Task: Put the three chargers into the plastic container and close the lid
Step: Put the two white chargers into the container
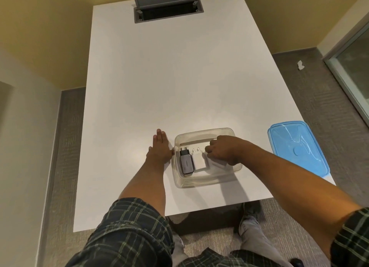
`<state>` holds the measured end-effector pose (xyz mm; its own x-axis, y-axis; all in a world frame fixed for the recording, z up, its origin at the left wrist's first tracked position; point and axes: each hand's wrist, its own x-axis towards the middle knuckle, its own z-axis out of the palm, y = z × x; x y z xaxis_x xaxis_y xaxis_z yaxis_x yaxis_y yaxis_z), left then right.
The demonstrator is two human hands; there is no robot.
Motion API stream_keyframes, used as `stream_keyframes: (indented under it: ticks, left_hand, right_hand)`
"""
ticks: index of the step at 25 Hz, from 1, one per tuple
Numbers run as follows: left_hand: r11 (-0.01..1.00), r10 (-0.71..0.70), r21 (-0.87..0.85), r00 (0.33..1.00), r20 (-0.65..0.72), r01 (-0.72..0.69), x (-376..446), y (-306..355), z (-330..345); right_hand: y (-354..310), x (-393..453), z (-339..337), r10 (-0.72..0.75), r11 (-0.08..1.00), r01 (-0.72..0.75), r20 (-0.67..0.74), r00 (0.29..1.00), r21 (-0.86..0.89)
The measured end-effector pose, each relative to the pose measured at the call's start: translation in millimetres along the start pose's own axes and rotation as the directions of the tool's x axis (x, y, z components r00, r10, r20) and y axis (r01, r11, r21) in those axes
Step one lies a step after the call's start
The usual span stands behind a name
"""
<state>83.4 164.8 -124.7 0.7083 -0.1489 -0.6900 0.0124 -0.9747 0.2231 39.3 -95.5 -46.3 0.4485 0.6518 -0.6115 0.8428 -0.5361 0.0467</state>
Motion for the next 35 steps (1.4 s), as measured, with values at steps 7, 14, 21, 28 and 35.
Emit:
stream_keyframes:
  ticks: [7, 14, 21, 28, 35]
  left_hand:
    - [1.0, 0.008, -0.018, 1.0, -0.005, -0.008, 2, -2, 2]
    - [1.0, 0.004, -0.011, 1.0, -0.017, -0.004, 3, -3, 4]
    - [1.0, -0.008, -0.013, 1.0, -0.002, 0.008, 3, -1, 1]
    - [1.0, -0.003, -0.017, 1.0, -0.005, 0.003, 3, -3, 3]
    - [0.999, 0.025, -0.026, 0.999, -0.042, -0.026, 1, -6, 7]
  right_hand:
    - [-3, 6, 7, -0.107, 0.993, 0.103, -0.072, 0.992, -0.054]
    - [-4, 3, 25, -0.084, 0.996, 0.087, -0.264, 0.961, 0.001]
    - [-7, -5, 17, 0.263, 0.912, -0.239, -0.028, 0.964, 0.332]
    - [-21, 11, 14, 0.365, 0.857, -0.342, 0.017, 0.931, 0.386]
    - [-23, 12, 23, 0.312, 0.877, -0.252, -0.086, 0.946, 0.408]
